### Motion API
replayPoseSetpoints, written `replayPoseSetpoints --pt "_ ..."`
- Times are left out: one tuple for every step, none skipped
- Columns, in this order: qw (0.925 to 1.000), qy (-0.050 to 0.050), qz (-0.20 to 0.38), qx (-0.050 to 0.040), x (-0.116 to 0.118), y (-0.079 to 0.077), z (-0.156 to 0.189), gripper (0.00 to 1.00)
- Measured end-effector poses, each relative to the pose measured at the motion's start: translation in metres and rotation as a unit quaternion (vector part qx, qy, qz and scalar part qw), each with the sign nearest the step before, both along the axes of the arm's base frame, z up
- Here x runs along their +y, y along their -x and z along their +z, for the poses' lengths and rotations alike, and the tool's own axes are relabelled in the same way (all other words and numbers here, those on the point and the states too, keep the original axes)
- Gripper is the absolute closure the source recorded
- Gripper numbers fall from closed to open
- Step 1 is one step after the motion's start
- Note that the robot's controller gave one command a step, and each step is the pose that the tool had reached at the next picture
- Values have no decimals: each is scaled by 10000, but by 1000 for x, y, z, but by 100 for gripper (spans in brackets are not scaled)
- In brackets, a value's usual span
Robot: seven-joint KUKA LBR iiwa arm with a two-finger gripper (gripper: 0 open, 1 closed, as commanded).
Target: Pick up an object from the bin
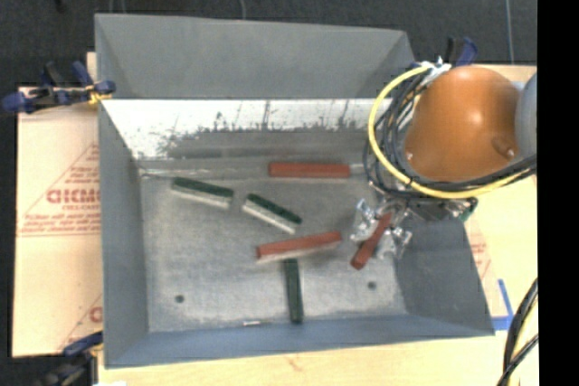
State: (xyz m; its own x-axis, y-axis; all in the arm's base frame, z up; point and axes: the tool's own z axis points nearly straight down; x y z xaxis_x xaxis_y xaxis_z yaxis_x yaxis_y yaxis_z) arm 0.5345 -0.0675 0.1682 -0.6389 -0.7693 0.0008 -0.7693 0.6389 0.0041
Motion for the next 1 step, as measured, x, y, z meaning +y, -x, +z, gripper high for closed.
replayPoseSetpoints --pt "10000 9 53 -44 -6 -8 44 100"
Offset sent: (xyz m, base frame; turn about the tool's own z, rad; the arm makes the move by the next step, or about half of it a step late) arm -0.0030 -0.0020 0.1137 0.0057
